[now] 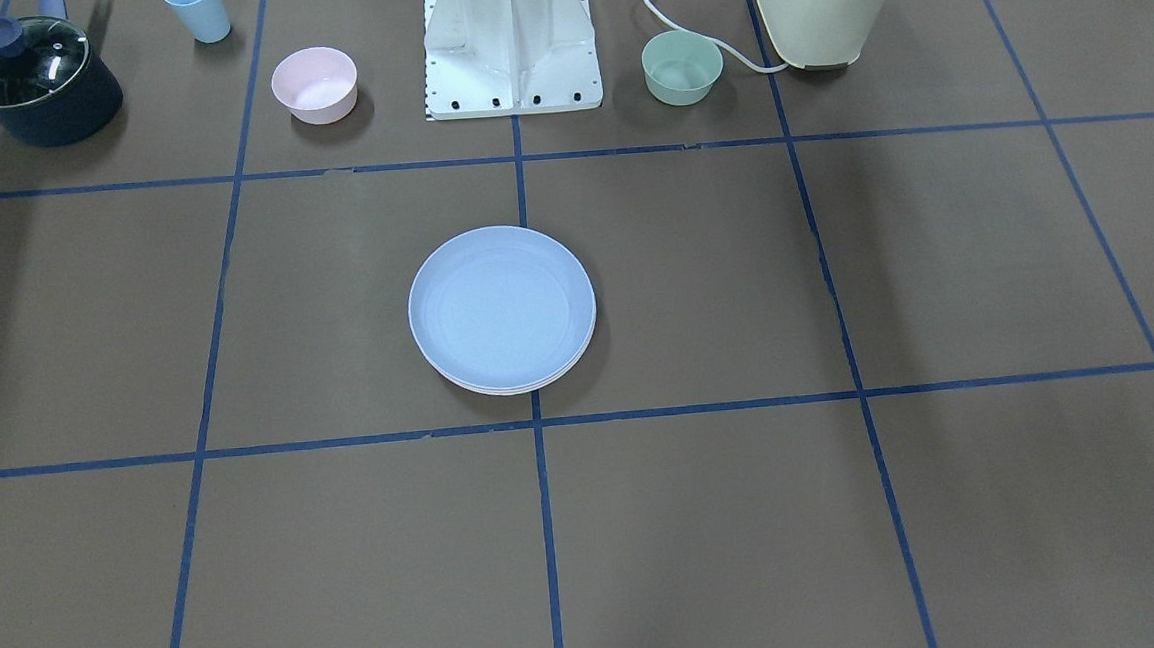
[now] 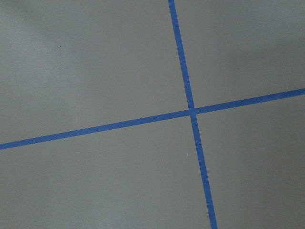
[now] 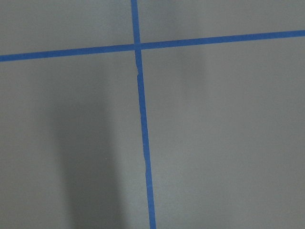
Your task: Stack three plates with pink and blue
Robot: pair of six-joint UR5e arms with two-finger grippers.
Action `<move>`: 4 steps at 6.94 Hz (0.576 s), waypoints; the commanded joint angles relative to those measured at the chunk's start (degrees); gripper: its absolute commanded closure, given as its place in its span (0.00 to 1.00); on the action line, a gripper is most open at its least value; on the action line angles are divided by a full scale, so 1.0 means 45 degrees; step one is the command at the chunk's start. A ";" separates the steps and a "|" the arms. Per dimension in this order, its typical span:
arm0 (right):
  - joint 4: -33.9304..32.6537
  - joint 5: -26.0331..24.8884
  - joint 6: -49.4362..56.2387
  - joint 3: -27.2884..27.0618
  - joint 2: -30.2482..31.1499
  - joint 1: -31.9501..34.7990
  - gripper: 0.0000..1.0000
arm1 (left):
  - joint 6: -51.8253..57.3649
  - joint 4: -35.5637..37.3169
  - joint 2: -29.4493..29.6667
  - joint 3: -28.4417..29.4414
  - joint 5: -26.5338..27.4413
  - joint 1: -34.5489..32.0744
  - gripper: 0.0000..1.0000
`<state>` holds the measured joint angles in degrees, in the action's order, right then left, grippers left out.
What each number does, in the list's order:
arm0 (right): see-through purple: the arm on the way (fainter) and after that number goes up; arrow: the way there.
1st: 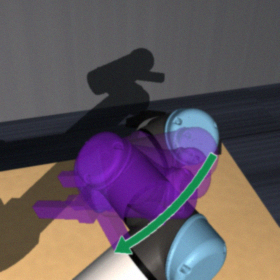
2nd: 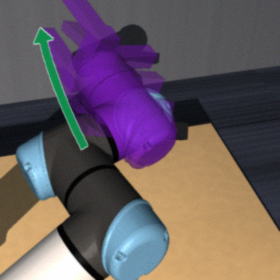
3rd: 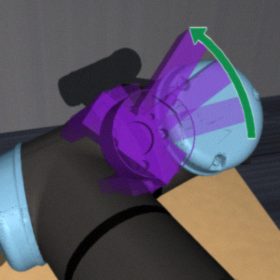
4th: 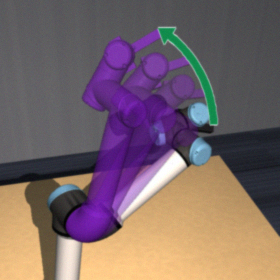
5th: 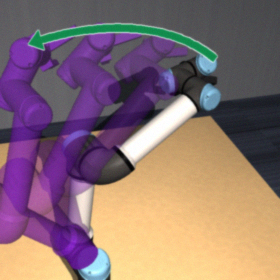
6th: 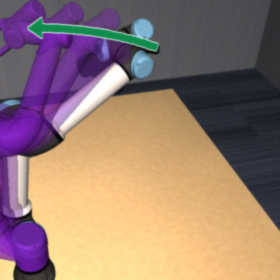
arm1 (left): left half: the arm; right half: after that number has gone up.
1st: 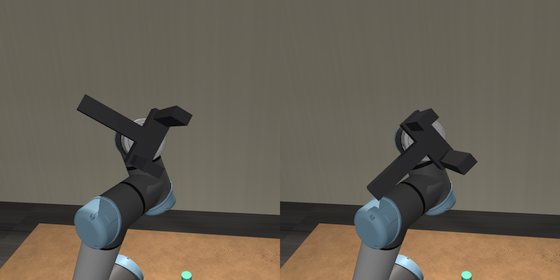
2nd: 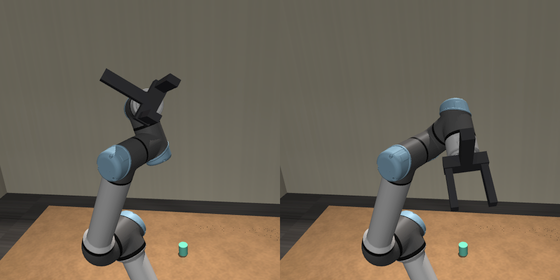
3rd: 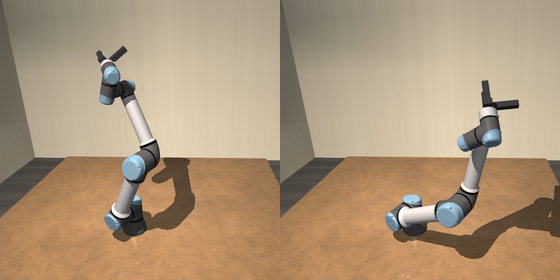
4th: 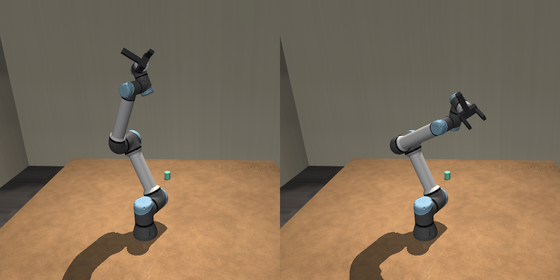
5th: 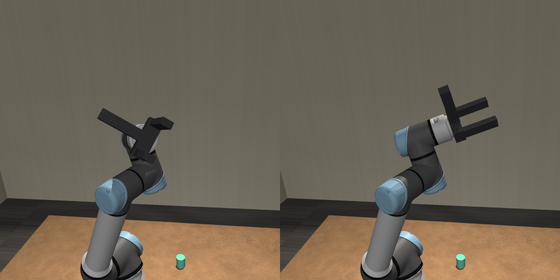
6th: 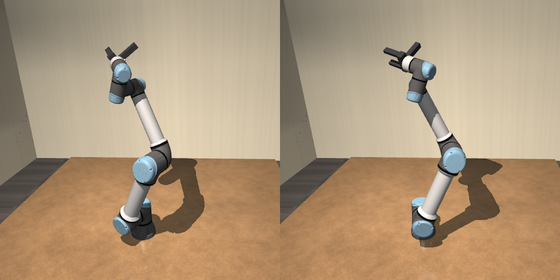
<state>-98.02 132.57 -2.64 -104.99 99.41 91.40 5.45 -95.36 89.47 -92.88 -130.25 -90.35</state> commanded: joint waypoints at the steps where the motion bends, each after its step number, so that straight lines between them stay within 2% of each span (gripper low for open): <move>1: 0.0511 -0.0045 -0.0019 0.0088 -0.0002 0.0000 0.00 | 0.0001 -0.0020 0.0000 0.0015 0.0000 0.0000 0.00; 4: 0.0514 -0.0026 -0.0039 0.0186 -0.0041 0.0000 0.00 | 0.0001 -0.0020 0.0000 0.0015 0.0000 0.0000 0.00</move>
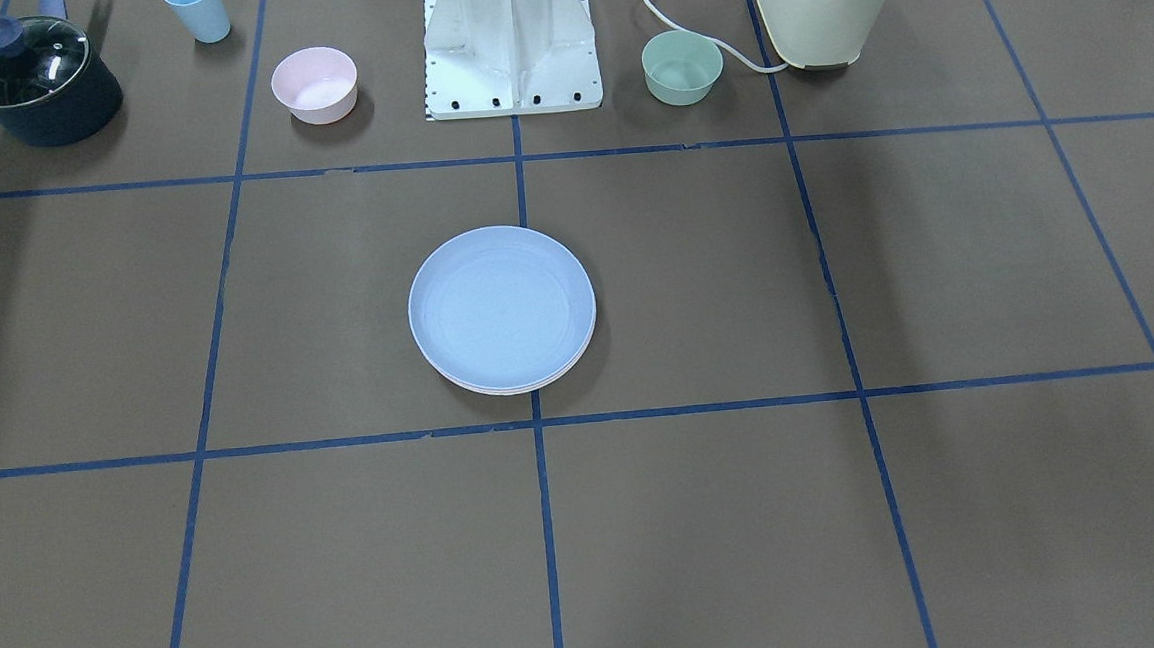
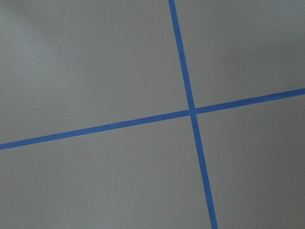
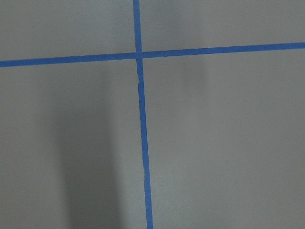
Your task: Stack three plates with pink and blue
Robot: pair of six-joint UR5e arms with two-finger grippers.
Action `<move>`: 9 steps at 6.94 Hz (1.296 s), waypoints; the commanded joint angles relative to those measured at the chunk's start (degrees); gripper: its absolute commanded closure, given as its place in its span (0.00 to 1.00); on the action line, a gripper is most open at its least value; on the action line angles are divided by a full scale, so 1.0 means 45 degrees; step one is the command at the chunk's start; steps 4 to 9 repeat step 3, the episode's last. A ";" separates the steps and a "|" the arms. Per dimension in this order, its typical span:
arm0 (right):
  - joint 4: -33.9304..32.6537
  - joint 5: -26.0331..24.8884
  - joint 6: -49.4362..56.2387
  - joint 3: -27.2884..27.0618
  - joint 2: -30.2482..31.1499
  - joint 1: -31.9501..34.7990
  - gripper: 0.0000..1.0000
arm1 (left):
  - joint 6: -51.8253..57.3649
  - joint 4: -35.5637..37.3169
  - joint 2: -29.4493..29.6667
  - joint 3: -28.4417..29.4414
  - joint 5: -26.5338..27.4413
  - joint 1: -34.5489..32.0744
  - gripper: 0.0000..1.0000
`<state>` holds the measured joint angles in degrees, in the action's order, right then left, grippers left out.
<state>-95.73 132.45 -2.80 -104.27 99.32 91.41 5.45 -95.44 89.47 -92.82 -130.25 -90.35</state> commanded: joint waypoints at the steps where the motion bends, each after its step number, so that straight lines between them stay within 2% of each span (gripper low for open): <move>1: 0.0003 0.0001 -0.0042 0.0066 -0.0040 0.0000 0.00 | 0.0000 -0.0001 0.0000 0.0001 0.0000 0.0000 0.00; 9: 0.0003 0.0020 -0.0101 0.0086 -0.0040 0.0000 0.00 | 0.0000 -0.0001 0.0000 0.0001 0.0019 0.0000 0.00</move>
